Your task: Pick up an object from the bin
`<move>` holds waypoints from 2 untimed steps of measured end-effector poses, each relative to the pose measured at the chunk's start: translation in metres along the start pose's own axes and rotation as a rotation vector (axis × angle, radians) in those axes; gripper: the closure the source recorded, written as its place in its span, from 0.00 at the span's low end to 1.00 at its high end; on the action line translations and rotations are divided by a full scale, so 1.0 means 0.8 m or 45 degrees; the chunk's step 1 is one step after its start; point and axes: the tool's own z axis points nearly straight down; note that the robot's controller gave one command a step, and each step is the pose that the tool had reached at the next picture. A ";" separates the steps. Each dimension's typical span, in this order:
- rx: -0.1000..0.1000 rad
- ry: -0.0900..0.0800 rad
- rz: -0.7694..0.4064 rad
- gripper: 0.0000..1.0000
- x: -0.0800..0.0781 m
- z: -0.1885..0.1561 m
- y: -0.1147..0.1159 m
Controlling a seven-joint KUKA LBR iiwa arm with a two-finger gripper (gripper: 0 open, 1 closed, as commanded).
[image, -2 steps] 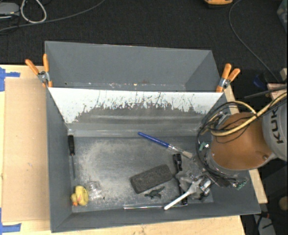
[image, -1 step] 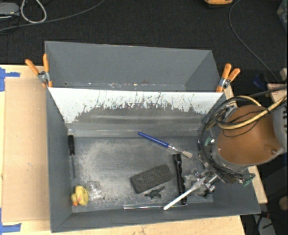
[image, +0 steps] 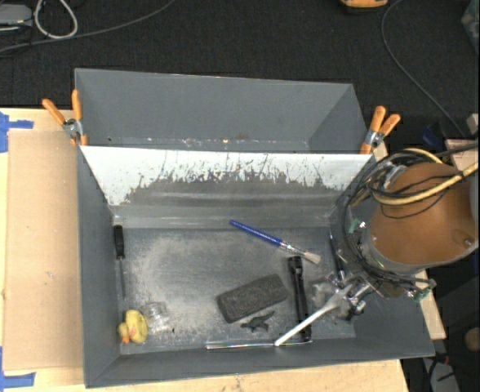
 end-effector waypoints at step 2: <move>-0.006 0.004 0.004 1.00 0.001 -0.020 0.002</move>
Offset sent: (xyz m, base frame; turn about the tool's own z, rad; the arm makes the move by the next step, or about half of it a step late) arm -0.0008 0.0002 0.0351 0.0003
